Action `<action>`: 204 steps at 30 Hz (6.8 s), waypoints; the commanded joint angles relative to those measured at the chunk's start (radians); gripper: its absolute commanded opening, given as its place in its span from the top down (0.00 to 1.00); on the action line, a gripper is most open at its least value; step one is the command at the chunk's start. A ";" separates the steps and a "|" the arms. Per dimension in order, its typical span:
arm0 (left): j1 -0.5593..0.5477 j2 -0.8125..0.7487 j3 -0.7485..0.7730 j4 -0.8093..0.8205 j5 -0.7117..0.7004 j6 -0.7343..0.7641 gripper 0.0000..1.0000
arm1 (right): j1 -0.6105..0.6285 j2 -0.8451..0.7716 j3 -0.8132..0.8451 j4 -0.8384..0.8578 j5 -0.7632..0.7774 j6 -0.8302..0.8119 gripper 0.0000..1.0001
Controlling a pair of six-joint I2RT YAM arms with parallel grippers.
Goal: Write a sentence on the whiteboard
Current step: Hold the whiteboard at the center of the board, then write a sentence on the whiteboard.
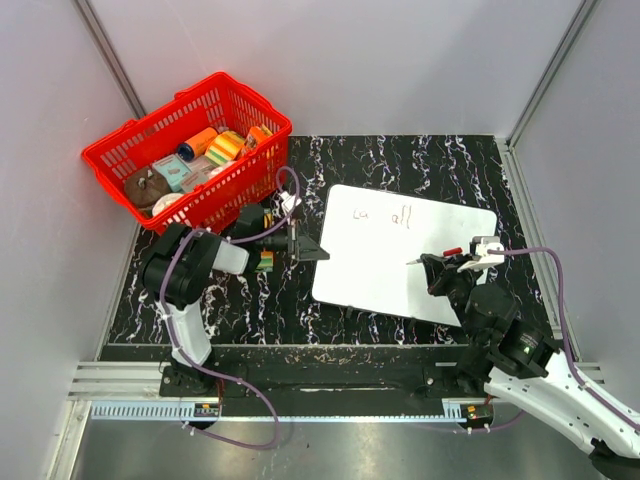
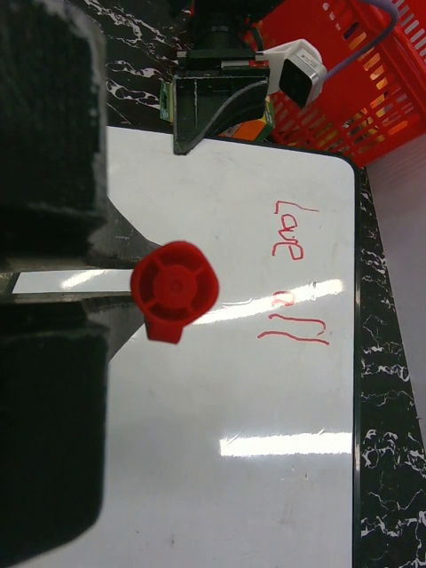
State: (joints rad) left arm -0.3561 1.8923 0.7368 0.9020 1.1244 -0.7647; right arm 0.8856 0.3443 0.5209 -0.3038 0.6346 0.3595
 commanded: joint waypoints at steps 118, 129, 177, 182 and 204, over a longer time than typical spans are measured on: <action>0.019 -0.183 -0.424 0.091 -0.291 0.222 1.00 | 0.257 0.877 -0.027 0.979 0.040 -0.238 1.00; 0.014 -0.180 -0.421 0.083 -0.293 0.223 1.00 | 0.257 0.900 -0.015 0.999 0.066 -0.238 1.00; 0.002 -0.185 -0.413 0.057 -0.304 0.238 1.00 | 0.257 0.906 -0.018 0.913 0.122 -0.179 1.00; 0.000 -0.185 -0.415 0.057 -0.304 0.239 1.00 | 0.257 0.952 0.025 0.908 0.166 -0.179 1.00; -0.006 -0.187 -0.413 0.054 -0.304 0.242 1.00 | 0.242 0.943 0.031 0.902 0.140 -0.175 1.00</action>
State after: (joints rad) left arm -0.3435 1.6848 0.3378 1.0393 0.9337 -0.7193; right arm 1.1378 1.2972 0.5449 0.6182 0.7734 0.1795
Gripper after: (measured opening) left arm 0.138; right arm 0.085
